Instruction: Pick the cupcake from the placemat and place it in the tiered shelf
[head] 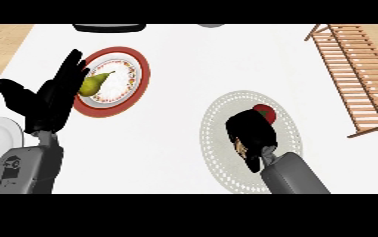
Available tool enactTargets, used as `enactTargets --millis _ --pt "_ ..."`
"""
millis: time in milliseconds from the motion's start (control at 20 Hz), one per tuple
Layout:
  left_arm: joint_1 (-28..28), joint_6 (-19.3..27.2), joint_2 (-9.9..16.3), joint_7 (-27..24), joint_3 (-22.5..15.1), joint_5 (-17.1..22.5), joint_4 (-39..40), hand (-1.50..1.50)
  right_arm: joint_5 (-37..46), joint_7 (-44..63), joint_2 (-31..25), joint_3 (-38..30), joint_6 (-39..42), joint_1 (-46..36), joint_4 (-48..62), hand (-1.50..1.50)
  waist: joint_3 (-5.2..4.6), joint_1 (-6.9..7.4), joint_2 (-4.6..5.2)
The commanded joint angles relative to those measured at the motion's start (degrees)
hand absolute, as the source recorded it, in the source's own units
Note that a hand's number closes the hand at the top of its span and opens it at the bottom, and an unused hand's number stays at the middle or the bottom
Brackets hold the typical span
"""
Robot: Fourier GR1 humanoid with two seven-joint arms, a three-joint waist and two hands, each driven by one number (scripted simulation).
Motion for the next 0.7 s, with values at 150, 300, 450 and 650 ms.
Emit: enactTargets --millis 150,300,450,650 --pt "-0.32 -0.4 -0.41 0.67 -1.26 -0.44 -0.71 0.0 -5.01 25.45 9.98 -5.9 -6.22 -5.73 5.41 1.5 0.39 1.72 0.77" --pt "-1.32 -0.3 -0.22 3.7 -1.77 -0.17 -2.74 0.0 -9.08 30.77 10.12 -3.62 -15.58 -10.23 9.18 1.5 0.44 2.27 0.73" --pt "-4.3 0.61 0.23 2.84 -0.06 -0.33 0.76 0.0 -14.57 34.75 10.19 -1.99 -20.36 -13.69 3.38 1.5 0.39 1.36 0.63" --pt "-0.15 -0.06 -1.1 -0.52 -1.65 -1.34 0.62 0.0 -14.11 36.22 10.23 -4.57 -30.31 -17.98 -3.82 1.5 0.36 0.96 0.33"
